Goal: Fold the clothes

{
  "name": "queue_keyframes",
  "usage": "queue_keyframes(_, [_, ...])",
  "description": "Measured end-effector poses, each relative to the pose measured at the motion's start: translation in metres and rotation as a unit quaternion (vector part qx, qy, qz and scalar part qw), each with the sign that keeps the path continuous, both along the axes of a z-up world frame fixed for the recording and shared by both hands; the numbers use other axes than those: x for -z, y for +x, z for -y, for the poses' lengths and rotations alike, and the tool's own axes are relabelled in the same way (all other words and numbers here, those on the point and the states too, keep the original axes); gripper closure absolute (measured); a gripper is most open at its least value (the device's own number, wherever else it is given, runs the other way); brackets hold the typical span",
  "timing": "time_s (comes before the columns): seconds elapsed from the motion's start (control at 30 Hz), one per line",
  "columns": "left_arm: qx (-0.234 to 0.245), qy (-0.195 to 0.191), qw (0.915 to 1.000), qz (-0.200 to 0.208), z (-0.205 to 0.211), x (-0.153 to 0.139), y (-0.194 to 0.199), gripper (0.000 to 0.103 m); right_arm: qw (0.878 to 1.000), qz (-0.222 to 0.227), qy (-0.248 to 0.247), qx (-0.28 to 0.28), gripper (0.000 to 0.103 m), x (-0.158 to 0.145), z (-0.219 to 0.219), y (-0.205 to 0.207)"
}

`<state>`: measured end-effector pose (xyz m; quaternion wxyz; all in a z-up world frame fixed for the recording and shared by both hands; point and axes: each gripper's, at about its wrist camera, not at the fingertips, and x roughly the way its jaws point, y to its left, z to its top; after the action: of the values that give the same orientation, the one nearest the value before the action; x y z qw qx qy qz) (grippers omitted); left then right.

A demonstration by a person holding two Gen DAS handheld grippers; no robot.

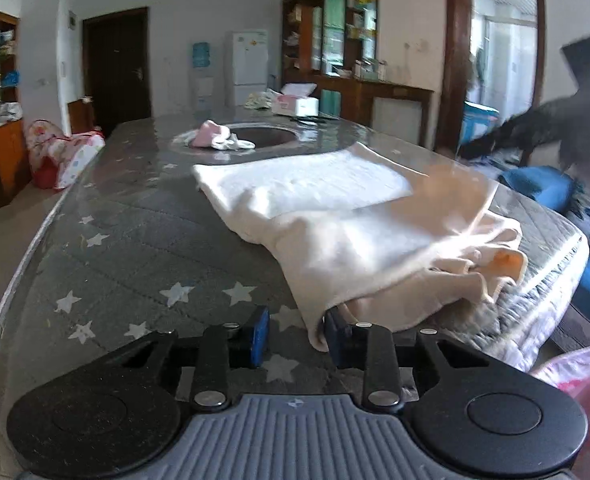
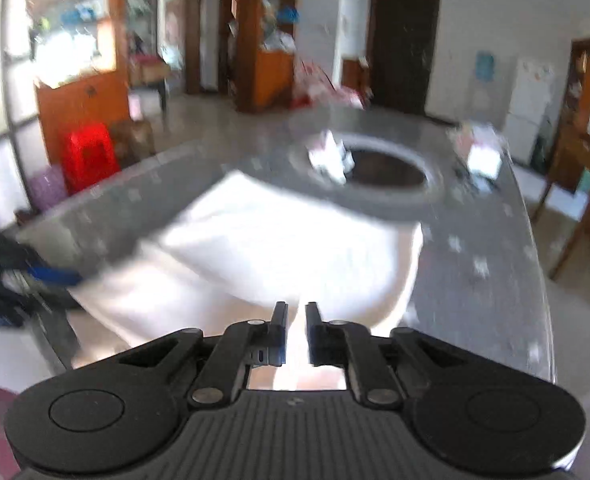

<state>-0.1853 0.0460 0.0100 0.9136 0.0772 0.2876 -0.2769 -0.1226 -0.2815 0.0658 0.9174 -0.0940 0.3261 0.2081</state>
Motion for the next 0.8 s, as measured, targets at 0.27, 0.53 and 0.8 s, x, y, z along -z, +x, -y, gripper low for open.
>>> queue_keyframes(0.27, [0.009, -0.064, 0.9977, -0.018, -0.017, -0.036, 0.022, 0.070, 0.999, -0.002, 0.033, -0.010, 0.089, 0.008, 0.009, 0.005])
queue_keyframes(0.53, [0.019, -0.123, 0.9912, -0.044, 0.026, -0.028, 0.086, 0.071, 0.998, -0.029, 0.046, -0.024, 0.084, 0.039, -0.006, 0.018])
queue_keyframes(0.8, [-0.031, -0.106, 0.9900, -0.089, 0.013, -0.002, 0.115, 0.069, 0.997, -0.047, 0.049, -0.027, 0.079, 0.053, -0.002, 0.021])
